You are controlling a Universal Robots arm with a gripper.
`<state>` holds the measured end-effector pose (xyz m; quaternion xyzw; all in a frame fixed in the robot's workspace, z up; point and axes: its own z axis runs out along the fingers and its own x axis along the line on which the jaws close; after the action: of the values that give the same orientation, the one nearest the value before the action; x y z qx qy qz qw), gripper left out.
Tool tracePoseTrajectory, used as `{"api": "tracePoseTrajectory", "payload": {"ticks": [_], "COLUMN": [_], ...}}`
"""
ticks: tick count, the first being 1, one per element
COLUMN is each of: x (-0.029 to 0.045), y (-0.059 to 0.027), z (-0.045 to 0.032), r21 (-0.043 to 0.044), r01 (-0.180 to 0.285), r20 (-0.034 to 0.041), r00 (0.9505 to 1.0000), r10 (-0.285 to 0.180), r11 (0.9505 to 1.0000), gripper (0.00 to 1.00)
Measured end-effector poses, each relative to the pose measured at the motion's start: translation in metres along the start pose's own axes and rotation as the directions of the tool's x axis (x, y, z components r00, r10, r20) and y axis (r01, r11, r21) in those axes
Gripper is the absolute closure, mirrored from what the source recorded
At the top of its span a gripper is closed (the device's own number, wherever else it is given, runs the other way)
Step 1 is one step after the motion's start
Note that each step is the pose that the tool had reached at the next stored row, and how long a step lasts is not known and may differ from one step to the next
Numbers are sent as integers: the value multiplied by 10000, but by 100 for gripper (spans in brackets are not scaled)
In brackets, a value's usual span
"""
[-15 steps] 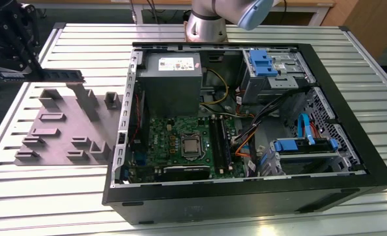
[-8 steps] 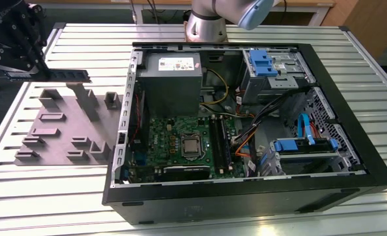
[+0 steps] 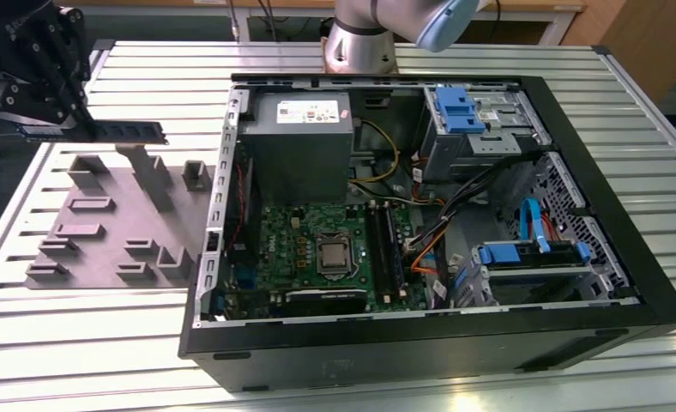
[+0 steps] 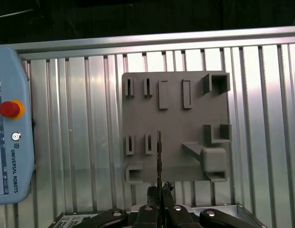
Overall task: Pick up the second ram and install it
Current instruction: 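Pick up the second ram and move it above second insertion slot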
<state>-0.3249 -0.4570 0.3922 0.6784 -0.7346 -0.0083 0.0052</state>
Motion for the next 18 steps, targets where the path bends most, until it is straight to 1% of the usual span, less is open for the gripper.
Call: {"api": "tracePoseTrajectory", "payload": {"ticks": [18], "x": [-13], "y": [-163], "z": [-3], "r21": [0], "r01": [0], "r20": [1], "r00": [10000], "r10": [0], "r11": [10000], "gripper": [86]}}
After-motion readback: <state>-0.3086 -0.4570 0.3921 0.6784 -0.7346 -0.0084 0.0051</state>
